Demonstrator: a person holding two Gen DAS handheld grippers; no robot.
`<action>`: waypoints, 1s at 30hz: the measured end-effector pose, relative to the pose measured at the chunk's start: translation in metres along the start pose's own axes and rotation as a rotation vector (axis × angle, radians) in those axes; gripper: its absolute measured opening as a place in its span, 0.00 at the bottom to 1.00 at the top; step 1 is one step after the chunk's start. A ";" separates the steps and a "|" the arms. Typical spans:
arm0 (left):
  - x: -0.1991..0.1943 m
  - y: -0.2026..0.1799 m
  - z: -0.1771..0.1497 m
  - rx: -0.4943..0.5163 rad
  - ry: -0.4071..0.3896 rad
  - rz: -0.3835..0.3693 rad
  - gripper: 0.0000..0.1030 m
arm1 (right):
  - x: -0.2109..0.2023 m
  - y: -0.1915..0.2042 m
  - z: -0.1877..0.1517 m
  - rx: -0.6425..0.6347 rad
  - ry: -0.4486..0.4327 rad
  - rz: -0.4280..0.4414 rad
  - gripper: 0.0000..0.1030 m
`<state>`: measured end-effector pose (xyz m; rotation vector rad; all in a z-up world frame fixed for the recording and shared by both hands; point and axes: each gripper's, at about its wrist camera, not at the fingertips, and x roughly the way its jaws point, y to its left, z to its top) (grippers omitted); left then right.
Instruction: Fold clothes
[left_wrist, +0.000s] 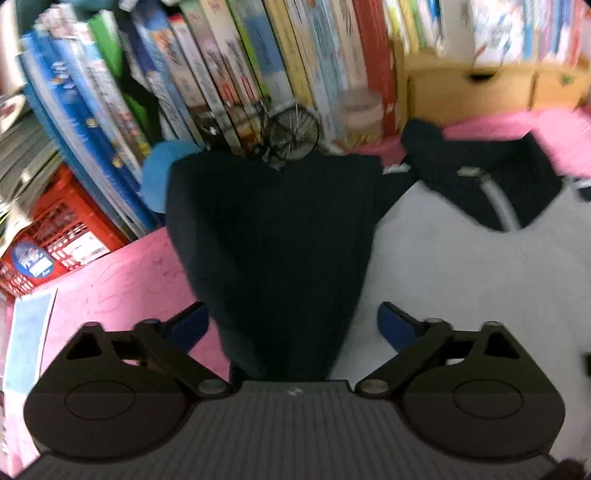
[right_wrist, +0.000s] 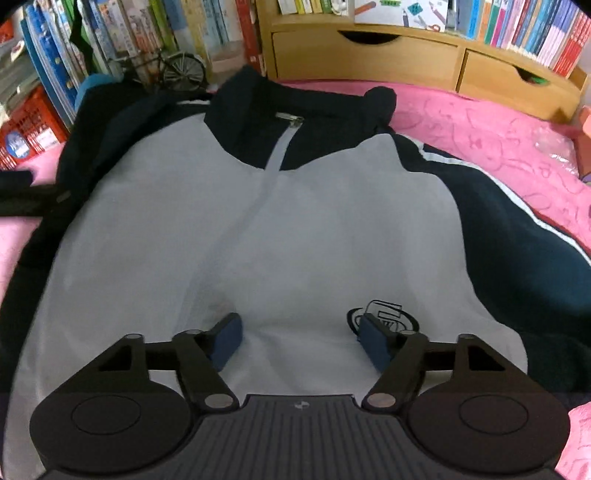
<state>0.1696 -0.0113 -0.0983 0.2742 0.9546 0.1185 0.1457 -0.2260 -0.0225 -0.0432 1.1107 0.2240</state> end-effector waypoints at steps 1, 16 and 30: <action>0.002 0.005 0.000 -0.015 0.006 -0.028 0.63 | 0.002 -0.001 -0.001 -0.013 -0.004 -0.009 0.76; -0.049 0.155 -0.084 -0.389 0.136 0.139 0.43 | 0.020 -0.015 -0.019 -0.036 -0.060 -0.057 1.00; -0.044 0.060 -0.004 -0.153 -0.080 0.001 0.99 | 0.018 -0.016 -0.029 -0.022 -0.142 -0.068 1.00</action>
